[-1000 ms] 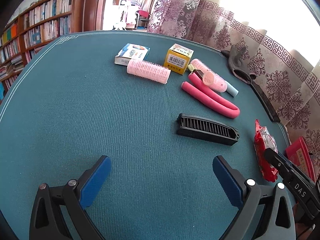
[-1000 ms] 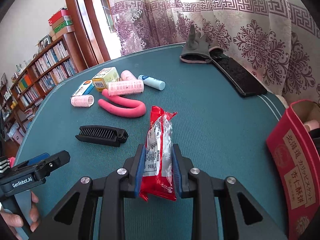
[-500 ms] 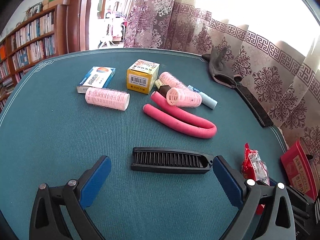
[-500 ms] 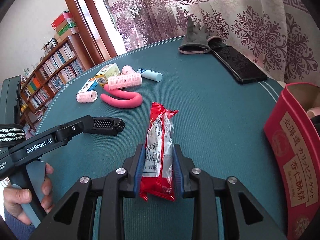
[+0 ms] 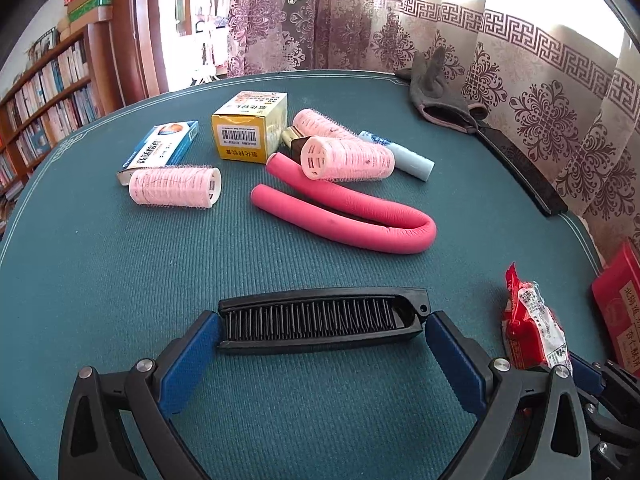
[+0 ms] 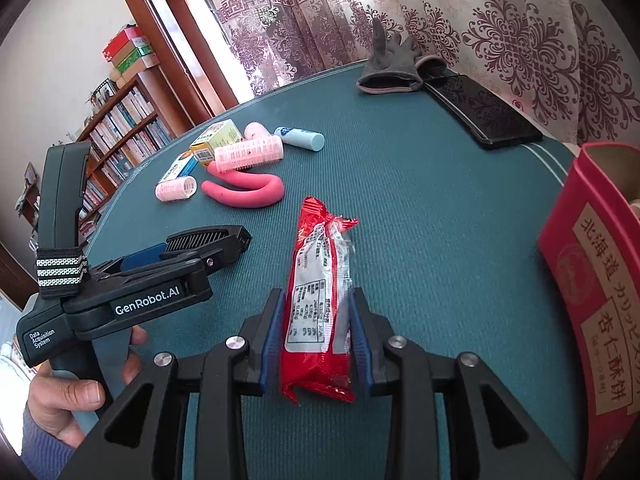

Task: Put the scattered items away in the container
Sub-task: 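Grasp the black comb with left while right holds the red packet, then carry the comb with left while right carries the packet over the tin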

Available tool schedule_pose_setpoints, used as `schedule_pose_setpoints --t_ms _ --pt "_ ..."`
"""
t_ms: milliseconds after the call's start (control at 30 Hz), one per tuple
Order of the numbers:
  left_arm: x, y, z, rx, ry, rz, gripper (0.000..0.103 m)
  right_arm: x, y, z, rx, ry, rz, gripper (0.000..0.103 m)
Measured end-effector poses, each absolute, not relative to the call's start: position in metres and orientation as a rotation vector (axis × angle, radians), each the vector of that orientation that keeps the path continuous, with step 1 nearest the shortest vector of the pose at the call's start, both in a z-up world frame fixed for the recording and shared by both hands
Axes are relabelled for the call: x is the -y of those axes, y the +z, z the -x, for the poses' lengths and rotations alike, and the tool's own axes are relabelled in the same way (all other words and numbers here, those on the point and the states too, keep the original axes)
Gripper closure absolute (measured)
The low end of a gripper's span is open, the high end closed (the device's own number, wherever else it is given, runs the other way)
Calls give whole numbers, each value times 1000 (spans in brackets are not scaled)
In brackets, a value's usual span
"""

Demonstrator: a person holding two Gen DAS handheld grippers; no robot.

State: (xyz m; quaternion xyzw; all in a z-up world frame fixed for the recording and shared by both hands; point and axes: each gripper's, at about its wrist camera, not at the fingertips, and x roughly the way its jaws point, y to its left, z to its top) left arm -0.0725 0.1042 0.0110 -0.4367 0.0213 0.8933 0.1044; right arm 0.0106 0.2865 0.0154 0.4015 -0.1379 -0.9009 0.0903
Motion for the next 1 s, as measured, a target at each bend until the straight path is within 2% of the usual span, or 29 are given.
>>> schedule_pose_setpoints --t_ms 100,200,367,733,800,833,867,1000 --pt "-110 9 75 -138 2638 1303 1 -285 16 -10 399 -2678 -1196 65" --pt "-109 9 77 -129 2637 1300 1 -284 17 -11 385 -2684 -1200 61" --pt "-105 10 74 -103 2634 1284 1 -286 22 -12 376 -2713 -1197 43" --pt "-89 28 51 -61 2672 1228 1 -278 20 3 291 -2721 -1232 42" --pt "-86 31 46 -55 2675 1219 1 -275 19 5 255 -2735 -1236 45" --pt "-85 33 43 -52 2676 1214 1 -274 19 5 246 -2734 -1239 61" --pt "-84 34 41 -49 2677 1209 1 -274 19 5 246 -2727 -1239 70" --pt "-85 42 31 -51 2670 1184 1 -275 22 -1 267 -2734 -1224 72"
